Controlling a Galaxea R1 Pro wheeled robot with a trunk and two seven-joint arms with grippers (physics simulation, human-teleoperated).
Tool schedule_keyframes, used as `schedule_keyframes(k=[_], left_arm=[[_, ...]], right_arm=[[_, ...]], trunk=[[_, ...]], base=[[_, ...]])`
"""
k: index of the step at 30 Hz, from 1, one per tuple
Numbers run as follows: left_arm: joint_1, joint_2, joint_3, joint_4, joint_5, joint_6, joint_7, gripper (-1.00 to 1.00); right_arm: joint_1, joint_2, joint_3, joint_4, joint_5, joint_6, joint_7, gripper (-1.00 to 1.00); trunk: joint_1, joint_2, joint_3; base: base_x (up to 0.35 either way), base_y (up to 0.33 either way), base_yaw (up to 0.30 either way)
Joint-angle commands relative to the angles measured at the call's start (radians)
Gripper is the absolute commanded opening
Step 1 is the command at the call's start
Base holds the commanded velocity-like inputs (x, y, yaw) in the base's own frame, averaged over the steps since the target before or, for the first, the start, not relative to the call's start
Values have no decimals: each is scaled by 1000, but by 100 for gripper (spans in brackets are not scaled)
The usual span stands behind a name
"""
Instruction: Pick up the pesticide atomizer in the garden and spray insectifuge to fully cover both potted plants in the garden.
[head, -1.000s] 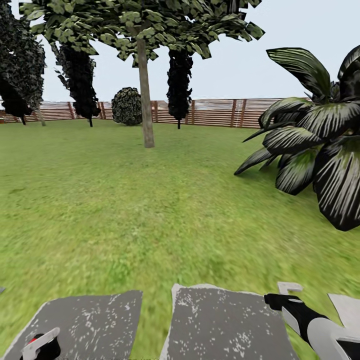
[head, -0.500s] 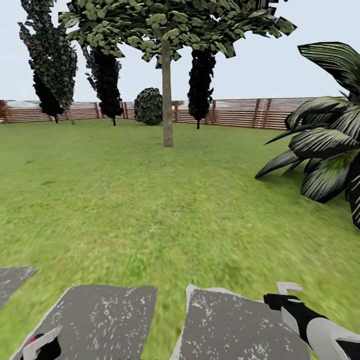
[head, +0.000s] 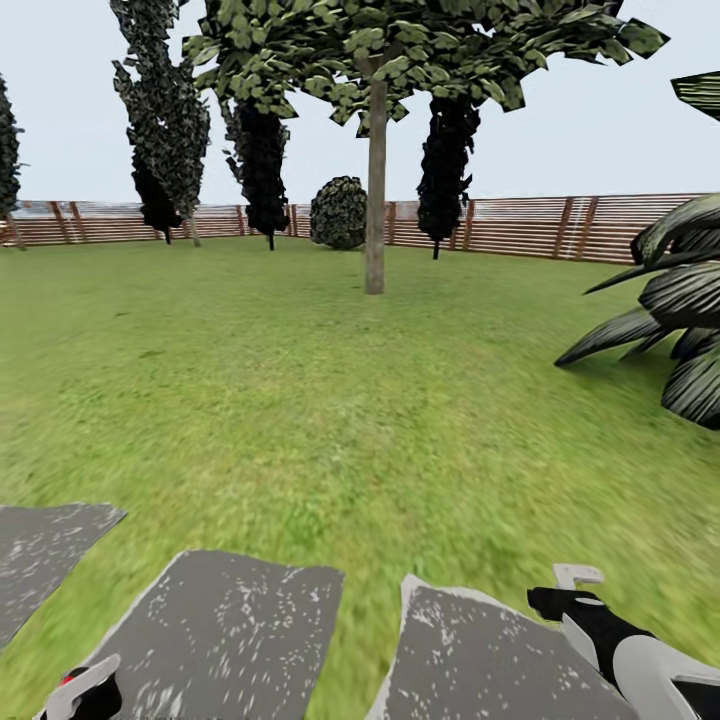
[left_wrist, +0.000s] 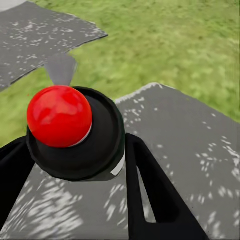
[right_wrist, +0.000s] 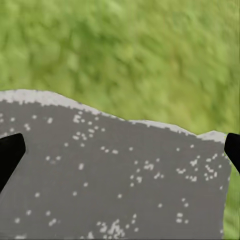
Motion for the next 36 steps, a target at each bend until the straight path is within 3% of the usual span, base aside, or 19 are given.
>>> schedule_keyframes(k=[1, 36], left_arm=[[-2, 0, 9, 0, -4, -3, -8, -100], [-1, 0, 9, 0, -4, -3, -8, -100]], right_arm=[[0, 0, -8, -1, 4, 2, -1, 100], [0, 0, -8, -1, 4, 2, -1, 100]], trunk=[[0, 0, -1], [0, 0, -1]], base=[[83, 0, 258], [10, 0, 258]])
